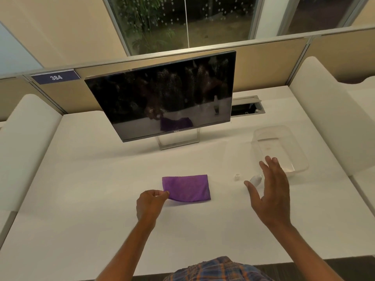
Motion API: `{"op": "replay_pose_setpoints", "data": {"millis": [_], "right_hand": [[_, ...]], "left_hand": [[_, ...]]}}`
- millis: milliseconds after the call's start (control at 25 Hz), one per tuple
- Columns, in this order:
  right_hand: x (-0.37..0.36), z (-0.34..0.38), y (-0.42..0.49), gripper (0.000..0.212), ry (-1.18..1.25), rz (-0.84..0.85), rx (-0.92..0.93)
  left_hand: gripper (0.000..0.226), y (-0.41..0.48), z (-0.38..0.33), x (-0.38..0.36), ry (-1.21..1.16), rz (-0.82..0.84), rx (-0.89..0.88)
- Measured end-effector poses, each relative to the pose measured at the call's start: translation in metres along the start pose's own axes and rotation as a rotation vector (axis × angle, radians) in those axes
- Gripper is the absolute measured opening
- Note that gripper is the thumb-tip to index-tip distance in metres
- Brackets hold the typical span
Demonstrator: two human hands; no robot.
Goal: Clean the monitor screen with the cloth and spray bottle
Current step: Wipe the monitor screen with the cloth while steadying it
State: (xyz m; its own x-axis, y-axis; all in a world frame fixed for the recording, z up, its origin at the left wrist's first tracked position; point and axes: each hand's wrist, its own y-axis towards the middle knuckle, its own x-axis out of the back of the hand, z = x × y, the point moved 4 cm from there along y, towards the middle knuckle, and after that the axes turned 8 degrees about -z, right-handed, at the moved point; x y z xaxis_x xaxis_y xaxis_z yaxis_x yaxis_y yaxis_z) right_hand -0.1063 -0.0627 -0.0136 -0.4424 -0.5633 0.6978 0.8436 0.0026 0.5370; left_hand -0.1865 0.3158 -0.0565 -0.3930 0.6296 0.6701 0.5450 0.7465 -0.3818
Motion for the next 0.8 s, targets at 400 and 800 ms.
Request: {"op": "replay_pose_setpoints", "data": {"millis": [400, 800], "right_hand": [[-0.020, 0.091, -0.026, 0.049, 0.153, 0.071, 0.295], [-0.080, 0.229, 0.010, 0.043, 0.185, -0.058, 0.421]], "left_hand": [[0.037, -0.021, -0.076, 0.018, -0.262, 0.057, 0.026], [0.026, 0.005, -0.128, 0.078, -0.470, -0.047, 0.002]]}}
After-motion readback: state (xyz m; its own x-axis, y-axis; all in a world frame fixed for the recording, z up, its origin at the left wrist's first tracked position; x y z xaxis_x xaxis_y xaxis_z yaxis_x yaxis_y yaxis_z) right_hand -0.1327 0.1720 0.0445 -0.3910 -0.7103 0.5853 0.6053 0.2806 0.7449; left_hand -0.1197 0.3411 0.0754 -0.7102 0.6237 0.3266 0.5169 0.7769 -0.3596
